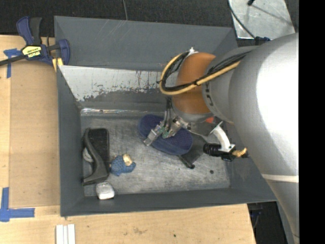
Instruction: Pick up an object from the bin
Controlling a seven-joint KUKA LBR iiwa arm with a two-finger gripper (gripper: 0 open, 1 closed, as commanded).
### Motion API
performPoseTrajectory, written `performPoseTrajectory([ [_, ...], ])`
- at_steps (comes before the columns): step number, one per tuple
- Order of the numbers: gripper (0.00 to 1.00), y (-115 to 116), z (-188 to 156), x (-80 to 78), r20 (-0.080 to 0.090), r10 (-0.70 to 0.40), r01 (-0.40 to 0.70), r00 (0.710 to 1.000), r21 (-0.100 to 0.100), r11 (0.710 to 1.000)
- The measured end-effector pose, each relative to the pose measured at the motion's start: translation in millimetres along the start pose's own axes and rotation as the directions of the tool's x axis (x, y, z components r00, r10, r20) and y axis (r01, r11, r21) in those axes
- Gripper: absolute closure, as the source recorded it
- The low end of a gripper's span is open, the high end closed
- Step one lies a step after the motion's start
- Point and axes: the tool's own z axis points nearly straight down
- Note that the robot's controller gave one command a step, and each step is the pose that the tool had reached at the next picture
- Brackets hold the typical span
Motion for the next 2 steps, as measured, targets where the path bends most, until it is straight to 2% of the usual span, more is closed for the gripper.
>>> performPoseTrajectory([
  [1, 1.00, 1.7, -48.0, -2.7, -0.008, -0.002, 0.002, 1.000, 0.004, 1.000],
  [2, 1.00, 2.4, -63.8, -4.0, -0.009, -0.005, 0.005, 1.000, 0.006, 1.000],
])
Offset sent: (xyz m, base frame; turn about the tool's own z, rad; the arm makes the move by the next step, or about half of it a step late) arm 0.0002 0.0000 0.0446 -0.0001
